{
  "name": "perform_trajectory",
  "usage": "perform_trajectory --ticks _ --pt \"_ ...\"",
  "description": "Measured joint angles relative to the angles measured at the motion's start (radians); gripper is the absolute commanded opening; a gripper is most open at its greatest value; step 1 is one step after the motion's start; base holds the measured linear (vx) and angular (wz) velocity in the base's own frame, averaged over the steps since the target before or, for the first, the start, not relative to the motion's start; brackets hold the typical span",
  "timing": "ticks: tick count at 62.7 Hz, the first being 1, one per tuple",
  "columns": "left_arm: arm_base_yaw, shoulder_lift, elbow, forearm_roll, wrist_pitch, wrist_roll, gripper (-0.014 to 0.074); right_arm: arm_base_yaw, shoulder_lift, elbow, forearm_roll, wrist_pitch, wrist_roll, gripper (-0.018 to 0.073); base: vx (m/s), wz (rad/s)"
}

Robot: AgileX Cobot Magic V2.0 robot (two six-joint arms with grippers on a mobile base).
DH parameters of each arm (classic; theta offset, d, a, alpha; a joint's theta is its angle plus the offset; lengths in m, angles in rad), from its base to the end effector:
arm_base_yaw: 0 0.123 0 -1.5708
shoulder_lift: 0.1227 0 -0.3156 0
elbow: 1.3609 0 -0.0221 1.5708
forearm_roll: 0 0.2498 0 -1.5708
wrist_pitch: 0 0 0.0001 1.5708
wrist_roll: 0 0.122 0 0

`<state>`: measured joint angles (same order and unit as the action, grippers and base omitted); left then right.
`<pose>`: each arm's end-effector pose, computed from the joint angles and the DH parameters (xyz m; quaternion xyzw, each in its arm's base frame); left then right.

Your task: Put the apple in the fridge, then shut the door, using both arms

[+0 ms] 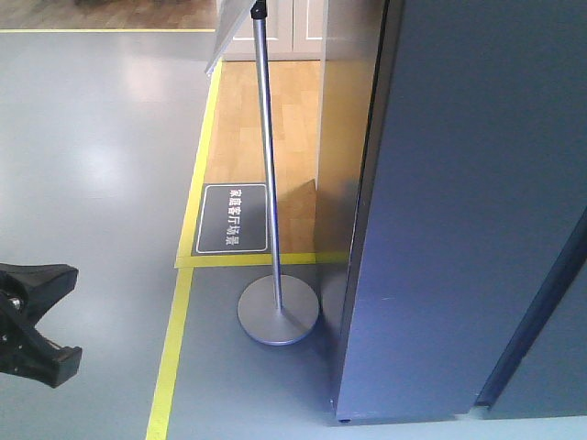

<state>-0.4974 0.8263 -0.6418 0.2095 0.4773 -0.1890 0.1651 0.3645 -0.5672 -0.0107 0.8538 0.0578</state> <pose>0.1544 -0.0706 0.3121 0.1921 0.8543 -0.0784 0.4766 0.0566 0.0084 0.2980 -0.0481 0.8746 0.0485 0.4800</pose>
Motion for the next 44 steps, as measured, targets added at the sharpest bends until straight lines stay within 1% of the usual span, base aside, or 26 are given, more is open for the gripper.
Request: perform_trajectory --ticks 4,10,18,23,27,35,40,44 --pt "0.001 -0.005 0.003 0.0 -0.001 0.0 -0.0006 0.0 0.0 0.0 0.001 0.0 0.0 -0.0006 0.0 0.0" --pt "0.033 -0.045 0.01 -0.013 0.001 0.0 -0.0006 0.0 0.0 0.001 0.001 0.001 0.0 -0.0006 0.0 0.0" --pt "0.131 -0.153 0.017 -0.017 -0.002 0.0 -0.0006 0.0 0.0 0.001 0.004 0.002 0.0 -0.0006 0.0 0.0" --pt "0.199 -0.227 0.053 -0.017 -0.011 0.0 -0.0006 0.0 0.0 0.001 0.004 0.002 0.0 -0.0006 0.0 0.0" --pt "0.251 -0.297 0.106 -0.017 -0.032 0.0 -0.0006 0.0 0.0 0.001 0.011 0.002 0.0 -0.0006 0.0 0.0" --pt "0.337 -0.444 0.235 -0.029 -0.073 -0.005 -0.0006 0.0 0.0 0.001 0.011 0.002 0.0 -0.0006 0.0 0.0" --pt "0.385 -0.536 0.323 -0.045 -0.098 -0.031 -0.0006 0.0 0.0 0.001 0.011 0.002 0.0 -0.0006 0.0 0.0" --pt "0.413 -0.61 0.379 -0.049 -0.116 -0.057 -0.0006 0.0 0.0 0.001 0.011 0.002 0.0 -0.0006 0.0 0.0"
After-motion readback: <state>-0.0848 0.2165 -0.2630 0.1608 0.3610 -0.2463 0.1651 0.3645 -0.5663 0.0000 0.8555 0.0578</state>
